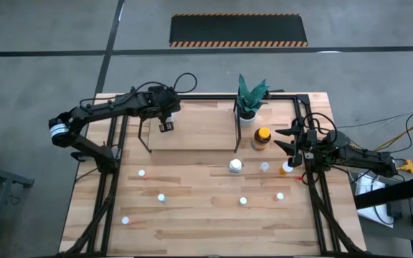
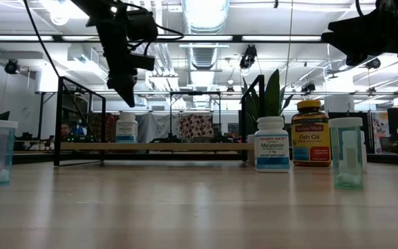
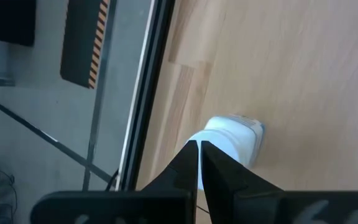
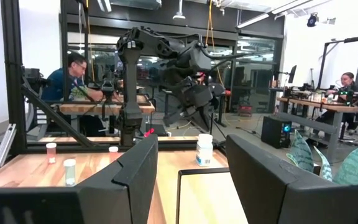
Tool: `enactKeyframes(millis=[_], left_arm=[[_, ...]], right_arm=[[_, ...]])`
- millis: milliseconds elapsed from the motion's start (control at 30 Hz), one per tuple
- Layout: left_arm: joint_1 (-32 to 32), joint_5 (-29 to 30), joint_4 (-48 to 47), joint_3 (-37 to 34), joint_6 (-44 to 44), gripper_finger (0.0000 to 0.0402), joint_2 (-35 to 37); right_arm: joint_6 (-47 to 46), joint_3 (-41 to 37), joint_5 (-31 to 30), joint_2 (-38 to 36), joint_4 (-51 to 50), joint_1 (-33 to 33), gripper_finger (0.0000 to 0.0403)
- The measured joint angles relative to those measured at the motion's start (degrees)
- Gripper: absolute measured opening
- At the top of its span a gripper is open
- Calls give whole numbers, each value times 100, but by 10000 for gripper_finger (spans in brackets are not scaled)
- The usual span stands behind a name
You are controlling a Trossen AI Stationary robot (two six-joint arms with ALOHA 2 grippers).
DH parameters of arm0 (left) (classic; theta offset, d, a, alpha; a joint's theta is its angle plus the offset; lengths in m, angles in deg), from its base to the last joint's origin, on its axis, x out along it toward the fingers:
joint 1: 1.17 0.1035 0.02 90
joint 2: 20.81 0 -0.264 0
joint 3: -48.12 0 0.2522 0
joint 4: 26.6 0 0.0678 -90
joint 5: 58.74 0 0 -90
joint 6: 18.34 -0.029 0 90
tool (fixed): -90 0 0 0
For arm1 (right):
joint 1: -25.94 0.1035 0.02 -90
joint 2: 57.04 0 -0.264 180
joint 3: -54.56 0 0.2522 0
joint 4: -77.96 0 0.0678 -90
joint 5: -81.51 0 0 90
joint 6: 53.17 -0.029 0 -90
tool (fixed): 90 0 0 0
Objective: Pick and place medicine bottles onto shelf by color
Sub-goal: Put the left white medicine bottle on the shelf
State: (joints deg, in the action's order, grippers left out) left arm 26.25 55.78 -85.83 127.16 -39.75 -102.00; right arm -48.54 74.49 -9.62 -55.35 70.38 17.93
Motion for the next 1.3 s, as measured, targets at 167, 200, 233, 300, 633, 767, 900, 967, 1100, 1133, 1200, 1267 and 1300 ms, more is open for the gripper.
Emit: enactKeyframes(millis=[167,200,233,300,633,767,900,967,1100,1133,1200,1267,1300], left_arm=[[0,-13,18,-135,2,1,0],[0,-13,21,-190,2,1,0],[0,-14,14,-246,4,1,0],[-2,4,100,-325,4,1,4],[18,197,156,-383,-38,1,7],[39,244,143,-385,-3,1,5],[39,258,126,-387,-2,1,2],[39,264,122,-387,11,1,2],[37,291,17,-381,206,1,7],[37,305,-64,-366,266,1,7],[37,307,-169,-348,330,1,9],[37,311,-172,-344,363,1,9],[37,320,-177,-342,399,1,9]], right_arm=[[9,0,0,0,0,0,183],[9,0,0,0,1,0,183],[9,0,0,0,2,0,183],[10,0,0,0,0,0,183],[4,0,0,0,1,-1,183],[6,0,0,0,0,0,183],[5,0,0,0,0,0,183],[7,0,0,0,0,0,183],[9,0,0,0,1,0,183],[9,0,0,0,2,0,183],[9,0,0,0,2,-2,183],[11,0,0,0,0,0,183],[11,0,0,0,2,-2,183]])
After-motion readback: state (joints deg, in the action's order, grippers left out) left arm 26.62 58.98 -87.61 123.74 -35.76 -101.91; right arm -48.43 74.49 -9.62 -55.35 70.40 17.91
